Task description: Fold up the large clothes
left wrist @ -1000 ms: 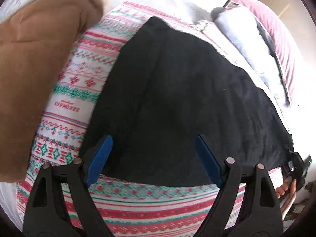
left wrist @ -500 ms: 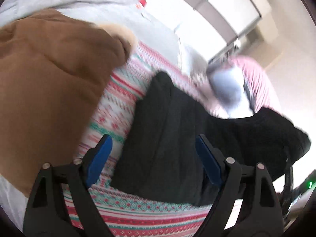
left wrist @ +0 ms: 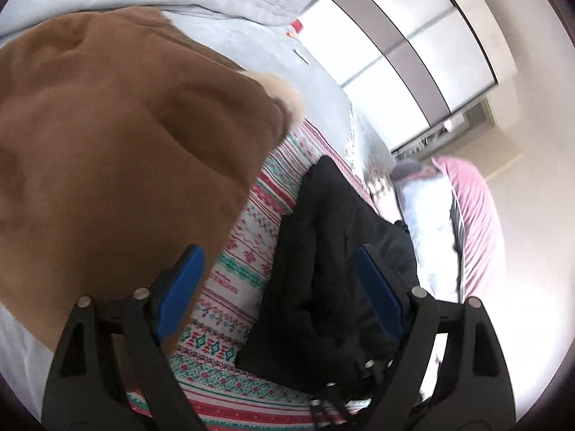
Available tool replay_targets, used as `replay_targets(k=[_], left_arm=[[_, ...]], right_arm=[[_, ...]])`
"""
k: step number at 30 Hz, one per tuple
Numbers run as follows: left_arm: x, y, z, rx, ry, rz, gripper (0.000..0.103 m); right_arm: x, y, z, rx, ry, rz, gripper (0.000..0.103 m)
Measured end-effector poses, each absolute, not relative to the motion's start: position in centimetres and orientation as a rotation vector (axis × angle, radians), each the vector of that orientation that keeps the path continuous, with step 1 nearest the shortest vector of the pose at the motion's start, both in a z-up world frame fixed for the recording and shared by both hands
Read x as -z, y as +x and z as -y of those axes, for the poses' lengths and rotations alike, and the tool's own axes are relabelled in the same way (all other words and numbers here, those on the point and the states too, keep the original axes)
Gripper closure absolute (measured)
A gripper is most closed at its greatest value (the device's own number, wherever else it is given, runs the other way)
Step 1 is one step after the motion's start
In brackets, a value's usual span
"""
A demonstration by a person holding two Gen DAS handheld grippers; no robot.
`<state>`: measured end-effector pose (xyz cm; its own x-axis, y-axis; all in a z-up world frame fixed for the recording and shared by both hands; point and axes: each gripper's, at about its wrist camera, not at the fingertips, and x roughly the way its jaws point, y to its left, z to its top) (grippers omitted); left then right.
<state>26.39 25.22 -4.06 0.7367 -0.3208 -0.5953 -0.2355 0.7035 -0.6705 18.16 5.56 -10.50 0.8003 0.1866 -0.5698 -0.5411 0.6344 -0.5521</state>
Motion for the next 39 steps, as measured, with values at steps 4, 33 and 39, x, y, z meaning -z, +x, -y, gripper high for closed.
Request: replay_targets(k=[4, 33, 39], left_arm=[[4.3, 27.0, -23.6, 0.084, -0.755, -0.804, 0.017], [6.2, 28.3, -12.4, 0.005, -0.299, -0.992, 0.054], [6.6, 28.1, -12.0, -0.002, -0.276, -1.005, 0.054]], right_arm=[[7.8, 17.0, -3.8, -0.531, -0.728, -0.575, 0.055], [5.4, 20.9, 12.7, -0.576, -0.038, -0.965, 0.065], [7.0, 21.0, 12.6, -0.570, -0.060, -0.963, 0.065]])
